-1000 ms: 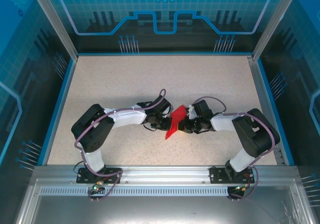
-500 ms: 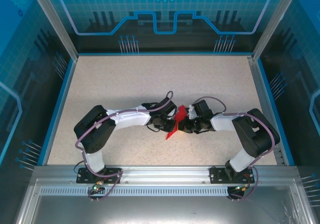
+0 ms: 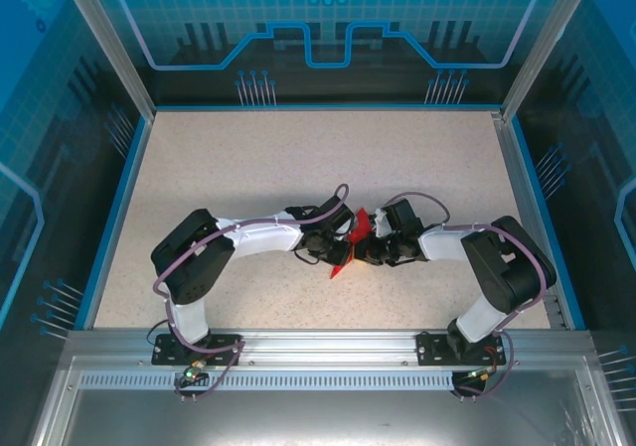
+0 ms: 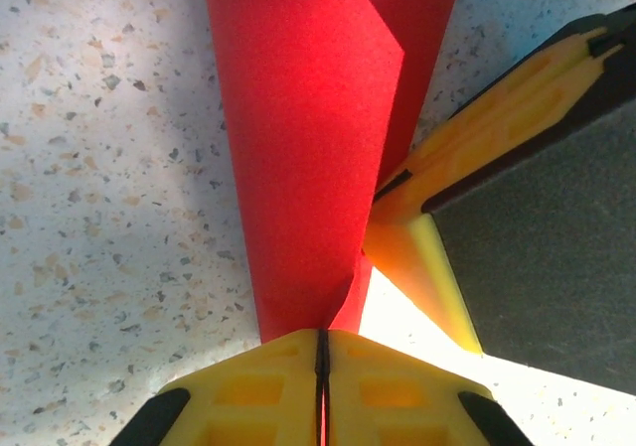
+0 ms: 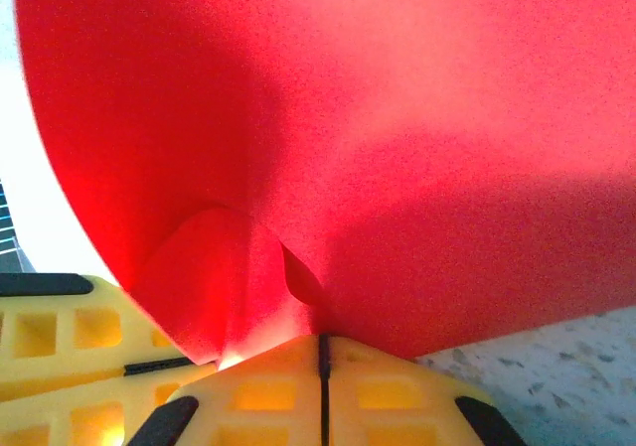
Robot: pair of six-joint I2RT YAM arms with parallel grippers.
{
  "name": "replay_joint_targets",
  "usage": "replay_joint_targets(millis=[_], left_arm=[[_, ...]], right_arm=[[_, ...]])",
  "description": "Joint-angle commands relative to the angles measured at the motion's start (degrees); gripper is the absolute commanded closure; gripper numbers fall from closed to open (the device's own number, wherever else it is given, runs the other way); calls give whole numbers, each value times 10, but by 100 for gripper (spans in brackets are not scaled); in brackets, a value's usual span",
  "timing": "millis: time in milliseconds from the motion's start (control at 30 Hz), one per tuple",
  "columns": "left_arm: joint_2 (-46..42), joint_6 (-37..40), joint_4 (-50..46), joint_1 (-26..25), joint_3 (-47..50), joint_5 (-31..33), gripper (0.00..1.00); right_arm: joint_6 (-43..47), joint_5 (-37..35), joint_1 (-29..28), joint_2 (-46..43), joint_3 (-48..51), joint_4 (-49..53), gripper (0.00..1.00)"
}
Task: Fold a paper plane with a square sheet of paper (pick it up from the middle)
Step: Fold the wing for the fifth time at the center of the table.
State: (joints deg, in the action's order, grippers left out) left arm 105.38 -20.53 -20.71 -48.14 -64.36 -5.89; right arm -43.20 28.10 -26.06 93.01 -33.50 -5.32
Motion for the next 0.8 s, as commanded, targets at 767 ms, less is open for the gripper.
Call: replay_joint_targets(millis=[767], left_arm=[[27,6,19,2,6,-19,90]], right_arm=[[-23,44,44,-82,58,-80,84]])
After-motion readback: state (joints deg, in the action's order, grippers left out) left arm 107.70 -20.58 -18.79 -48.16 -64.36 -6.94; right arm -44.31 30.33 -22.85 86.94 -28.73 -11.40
